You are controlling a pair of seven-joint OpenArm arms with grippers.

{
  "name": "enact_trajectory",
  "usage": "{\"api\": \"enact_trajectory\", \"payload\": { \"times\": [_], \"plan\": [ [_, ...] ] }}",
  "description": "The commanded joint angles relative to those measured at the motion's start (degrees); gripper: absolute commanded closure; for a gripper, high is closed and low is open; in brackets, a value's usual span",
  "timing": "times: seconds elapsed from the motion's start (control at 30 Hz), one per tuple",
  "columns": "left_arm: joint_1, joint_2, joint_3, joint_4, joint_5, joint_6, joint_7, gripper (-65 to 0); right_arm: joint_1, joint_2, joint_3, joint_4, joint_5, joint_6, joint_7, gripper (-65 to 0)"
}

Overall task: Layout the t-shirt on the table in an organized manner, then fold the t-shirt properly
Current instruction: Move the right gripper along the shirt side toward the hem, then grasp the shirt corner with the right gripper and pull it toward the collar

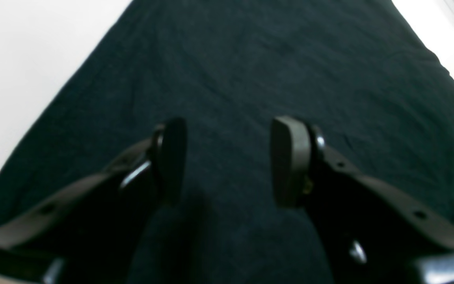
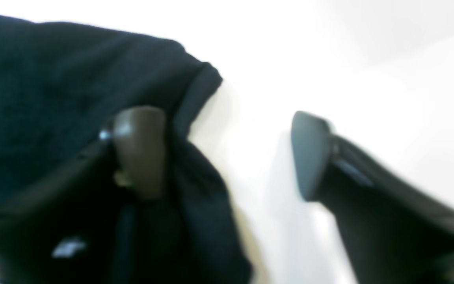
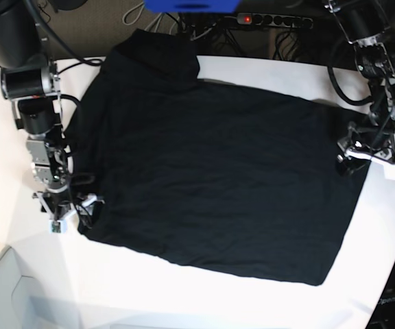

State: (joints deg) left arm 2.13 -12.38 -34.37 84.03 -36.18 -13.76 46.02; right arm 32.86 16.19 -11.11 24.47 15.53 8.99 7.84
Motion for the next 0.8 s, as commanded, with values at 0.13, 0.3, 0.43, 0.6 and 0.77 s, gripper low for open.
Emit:
{"api": "enact_trajectory", "payload": {
  "times": [0.13,0.3,0.43,0.6,0.77],
  "plan": [
    [0.29,-0.76,-0.14,0.94,-0.61,-0.44,-1.05,-33.1,2.0,-1.11,0.08,0.72,0.34,0.02,4.6,-5.6],
    [0.37,-0.76,0.04,-0.03,-0.61,-0.44,-1.05,-33.1,1.73,-1.28,0.08,2.21,0.34,0.02,7.86,0.0],
    [0.29,-0.76,-0.05,-2.14,-0.61,-0.44,-1.05,-33.1,-4.77,-0.23,0.08,15.05,0.34,0.02,8.3,0.0],
    [0.11,-0.76,0.04,-2.31,-0.61,-0.44,-1.05,-33.1,-18.14,1.18,0.08,39.66,0.34,0.02,8.03,0.0],
    [-0.07,-0.76,0.04,-2.23,-0.61,-0.44,-1.05,-33.1,-31.76,1.18,-0.97,59.62,-2.83,0.02,7.94,0.0]
  ]
}}
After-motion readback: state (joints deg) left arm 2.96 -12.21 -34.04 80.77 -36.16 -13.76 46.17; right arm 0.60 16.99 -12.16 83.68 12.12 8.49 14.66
